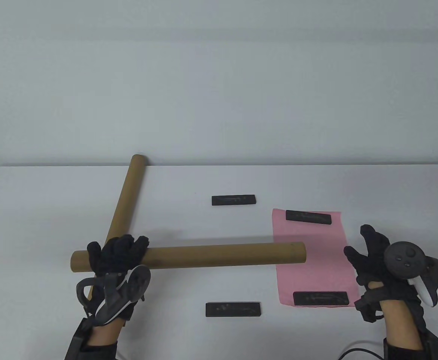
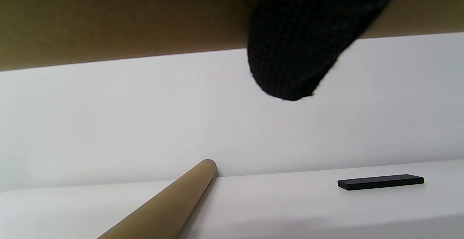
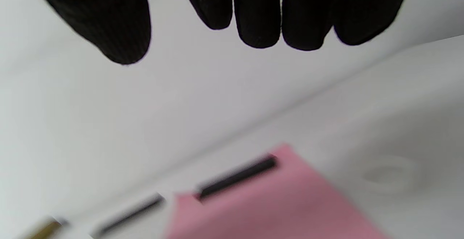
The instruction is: Roll up papers and store in mailing tubes
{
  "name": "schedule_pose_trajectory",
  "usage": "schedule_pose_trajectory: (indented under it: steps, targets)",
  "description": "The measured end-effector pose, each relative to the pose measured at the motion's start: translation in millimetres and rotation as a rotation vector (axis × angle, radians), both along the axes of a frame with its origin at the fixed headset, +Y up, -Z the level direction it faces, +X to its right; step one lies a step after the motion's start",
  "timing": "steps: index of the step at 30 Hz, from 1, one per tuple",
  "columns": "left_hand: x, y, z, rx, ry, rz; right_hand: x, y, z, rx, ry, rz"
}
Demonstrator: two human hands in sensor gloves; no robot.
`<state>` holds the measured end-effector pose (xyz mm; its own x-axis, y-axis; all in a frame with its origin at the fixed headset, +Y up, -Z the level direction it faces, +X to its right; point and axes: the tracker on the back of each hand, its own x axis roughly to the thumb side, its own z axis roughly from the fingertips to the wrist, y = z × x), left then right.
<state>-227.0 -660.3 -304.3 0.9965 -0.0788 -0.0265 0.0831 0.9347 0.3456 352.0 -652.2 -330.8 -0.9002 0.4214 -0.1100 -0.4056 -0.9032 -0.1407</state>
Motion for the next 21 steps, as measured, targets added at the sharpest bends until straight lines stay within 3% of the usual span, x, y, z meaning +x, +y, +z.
schedule_pose_trajectory:
  steps: [2,7,14,19,21]
  targets:
    - [-4.2,-0.4,-1.2,-0.005,0.007,0.001,17.5,-10.6,-8.6,-0.139,-0.051,0.096]
    - [-7.2,-2.4,-4.7,-0.02,0.019,0.007,43.6,-48.4,-33.6,-0.323,-0.088,0.245]
    - [-6.4,-3.4,-4.2,-0.023,0.017,-0.001,31.8,-86.8,-76.2,-0.483,0.0,0.461]
    - [-8.5,-2.8,-3.4,-0.021,0.019,0.009,25.9,-101.2,-92.9,-0.534,-0.018,0.521]
    - [-9.2,-2.2,-3.6,-0.018,0.018,0.013,25.0,-102.1,-92.1,-0.473,-0.023,0.545]
